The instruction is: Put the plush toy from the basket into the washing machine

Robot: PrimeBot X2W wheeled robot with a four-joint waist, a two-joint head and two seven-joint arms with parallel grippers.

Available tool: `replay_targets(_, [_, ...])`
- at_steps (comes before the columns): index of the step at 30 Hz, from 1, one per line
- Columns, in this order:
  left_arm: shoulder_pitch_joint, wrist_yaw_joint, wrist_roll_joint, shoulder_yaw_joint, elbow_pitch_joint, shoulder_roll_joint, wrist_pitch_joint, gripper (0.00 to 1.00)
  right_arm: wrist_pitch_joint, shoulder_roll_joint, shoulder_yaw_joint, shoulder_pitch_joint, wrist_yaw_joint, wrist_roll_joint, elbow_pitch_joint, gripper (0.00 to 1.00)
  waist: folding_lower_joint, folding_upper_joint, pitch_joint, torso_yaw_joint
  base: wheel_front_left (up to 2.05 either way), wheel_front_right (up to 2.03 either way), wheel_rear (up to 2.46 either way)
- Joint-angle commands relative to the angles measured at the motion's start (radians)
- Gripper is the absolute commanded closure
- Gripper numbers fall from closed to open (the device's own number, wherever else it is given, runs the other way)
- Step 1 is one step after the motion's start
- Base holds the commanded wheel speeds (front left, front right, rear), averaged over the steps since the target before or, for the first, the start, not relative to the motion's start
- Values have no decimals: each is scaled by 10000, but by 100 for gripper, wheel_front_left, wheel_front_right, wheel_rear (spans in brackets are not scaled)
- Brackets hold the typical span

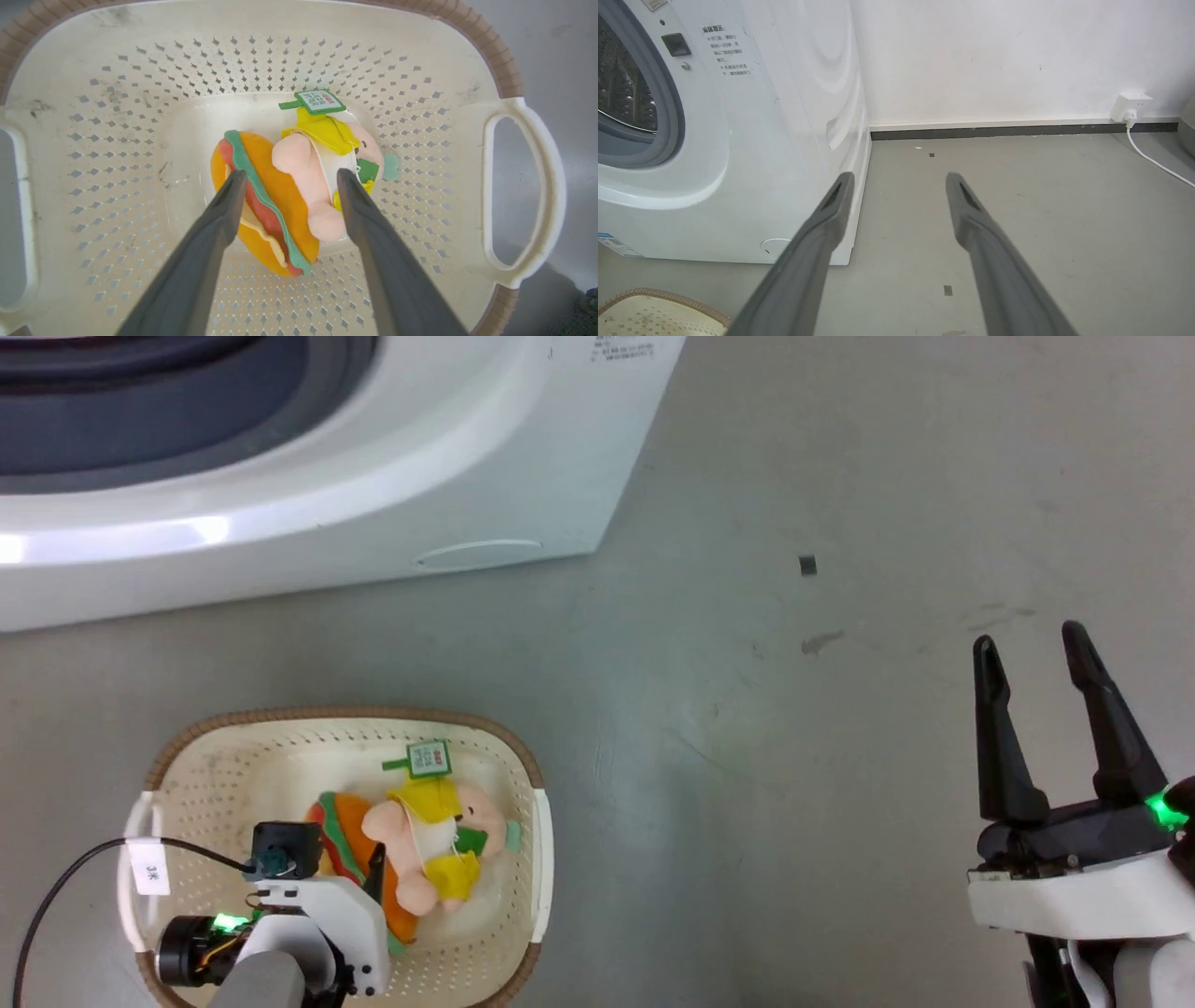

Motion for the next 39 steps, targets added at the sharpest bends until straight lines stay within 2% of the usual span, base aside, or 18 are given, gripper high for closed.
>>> replay_targets(1, [-255, 4, -95, -53, 271, 127, -13, 0, -112, -2, -15, -223, -6, 120, -145, 0, -1, 0, 333, -161, 0, 0, 0])
replay_targets(21, [-2358, 207, -418, -849, 2611, 680, 650, 0, -559, -2, -157, -856, -7, 861, -1709, 0, -1, 0, 3025, -775, 0, 0, 0])
replay_targets(30, [-2583, 28, -526, -992, 2625, 648, 917, 2, -559, -2, -300, -866, -7, 875, -2116, 0, -1, 0, 3350, -765, 0, 0, 0])
replay_targets(31, [-2605, 13, -558, -989, 2626, 617, 913, 70, -559, -2, -326, -854, -7, 829, -2137, 0, -1, 0, 3354, -726, 0, 0, 0])
replay_targets(32, [-2604, -33, -603, -986, 2626, 563, 916, 100, -559, -2, -342, -845, -7, 788, -2144, 0, -1, 0, 3340, -690, 0, 0, 0])
replay_targets(39, [-2237, -249, -763, -1093, 2631, 280, 593, 100, -559, -2, -385, -858, -7, 553, -1942, 0, -1, 0, 2638, -440, 0, 0, 0])
